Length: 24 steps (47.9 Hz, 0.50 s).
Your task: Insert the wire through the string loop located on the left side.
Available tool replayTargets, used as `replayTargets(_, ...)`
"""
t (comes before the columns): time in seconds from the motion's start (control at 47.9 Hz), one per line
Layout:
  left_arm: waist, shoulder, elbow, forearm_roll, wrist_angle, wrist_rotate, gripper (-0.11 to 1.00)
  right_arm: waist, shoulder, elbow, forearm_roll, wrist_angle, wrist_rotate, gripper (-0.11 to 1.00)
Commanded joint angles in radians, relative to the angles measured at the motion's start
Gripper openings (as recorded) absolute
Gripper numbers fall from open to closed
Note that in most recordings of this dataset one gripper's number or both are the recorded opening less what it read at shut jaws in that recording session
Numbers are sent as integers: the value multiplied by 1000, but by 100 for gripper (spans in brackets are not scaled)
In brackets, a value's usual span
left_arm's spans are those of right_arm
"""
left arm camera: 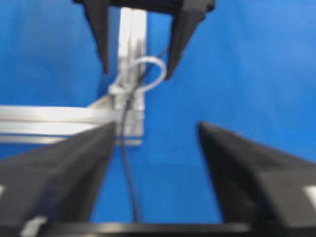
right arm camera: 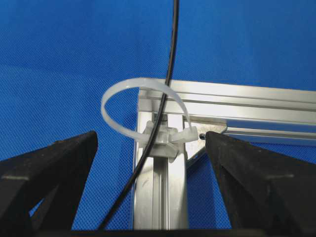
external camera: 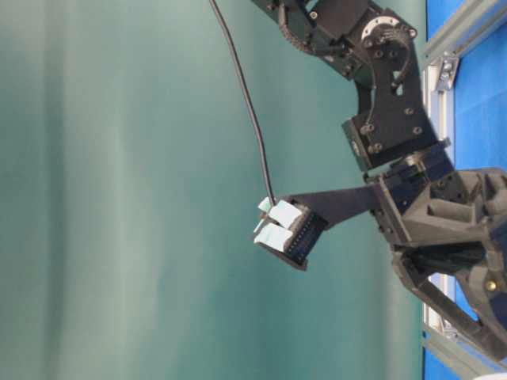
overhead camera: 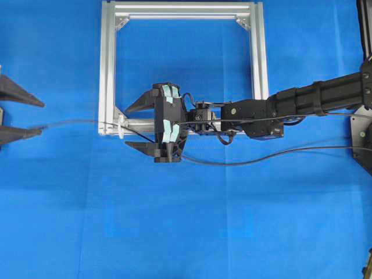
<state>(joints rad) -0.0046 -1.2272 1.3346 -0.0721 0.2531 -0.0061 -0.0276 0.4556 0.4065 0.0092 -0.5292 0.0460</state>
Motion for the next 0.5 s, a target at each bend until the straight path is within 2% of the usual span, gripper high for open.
replayTargets(0.0, 2, 5, -29, 3, -2, 0, 75, -2, -31, -15, 2, -9, 2, 95)
replayTargets(0.042, 2, 5, -29, 3, 0, 0, 84, -2, -31, -17, 2, -8, 2, 95)
replayTargets(0.084, 2, 5, -29, 2, 0, 0, 88, -2, -31, -17, 2, -8, 2, 95)
replayTargets(0.188, 2, 3, -29, 3, -2, 0, 84, -2, -31, -17, 3, -8, 2, 95)
replayTargets(0.481, 2, 5, -25, 3, -18, 3, 84, -3, -89, -18, 3, 5, 3, 95)
